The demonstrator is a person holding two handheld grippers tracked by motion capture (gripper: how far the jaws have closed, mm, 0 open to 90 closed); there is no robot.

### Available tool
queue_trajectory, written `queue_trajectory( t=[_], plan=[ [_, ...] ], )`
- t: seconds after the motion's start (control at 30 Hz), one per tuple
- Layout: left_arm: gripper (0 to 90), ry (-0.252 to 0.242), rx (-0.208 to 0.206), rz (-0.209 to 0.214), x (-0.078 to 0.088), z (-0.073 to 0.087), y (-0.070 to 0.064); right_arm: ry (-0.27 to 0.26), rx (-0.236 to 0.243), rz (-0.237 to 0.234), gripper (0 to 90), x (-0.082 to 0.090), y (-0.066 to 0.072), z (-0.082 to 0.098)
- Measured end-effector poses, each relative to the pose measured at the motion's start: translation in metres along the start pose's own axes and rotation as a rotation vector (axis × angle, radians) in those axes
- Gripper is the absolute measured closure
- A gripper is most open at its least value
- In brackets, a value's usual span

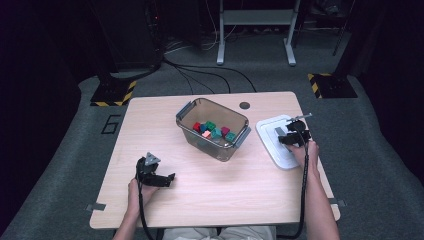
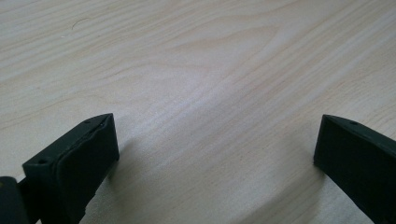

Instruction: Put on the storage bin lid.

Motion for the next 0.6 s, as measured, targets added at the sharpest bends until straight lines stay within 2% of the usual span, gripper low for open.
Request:
queue_trajectory(
  t=[0.03, 0.2, 0.3, 0.37, 0.6],
  plan=[
    [0.0, 0.0, 0.0, 0.0, 0.0, 0.0, 0.0, 0.003, 0.008, 0.015, 65.0, -0.001, -0.003, 0.0],
    [0.0, 0.0, 0.001, 0.0, 0.0, 0.0, 0.0, 0.002, 0.0, -0.011, 66.7, 0.0, -0.003, 0.001],
    [0.0, 0.0, 0.001, 0.0, 0.0, 0.0, 0.0, 0.014, 0.019, -0.021, 66.8, 0.001, 0.001, 0.0],
    [0.0, 0.0, 0.001, 0.0, 0.0, 0.0, 0.0, -0.002, 0.037, -0.02, 66.9, 0.005, 0.003, -0.003],
    [0.0, 0.0, 0.001, 0.0, 0.0, 0.0, 0.0, -0.059, 0.082, -0.021, 66.9, 0.037, 0.015, -0.024]
  ],
)
Point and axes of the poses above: each handheld gripper's, and its own axes: x roughly backward along the jaws, z roughly out of its underside, y roughly to its left, the point moved 8 cm from there along -x, roughly forward along the jaws, and after that the axes turned 8 degrees about -z, right-handed, at the moved point
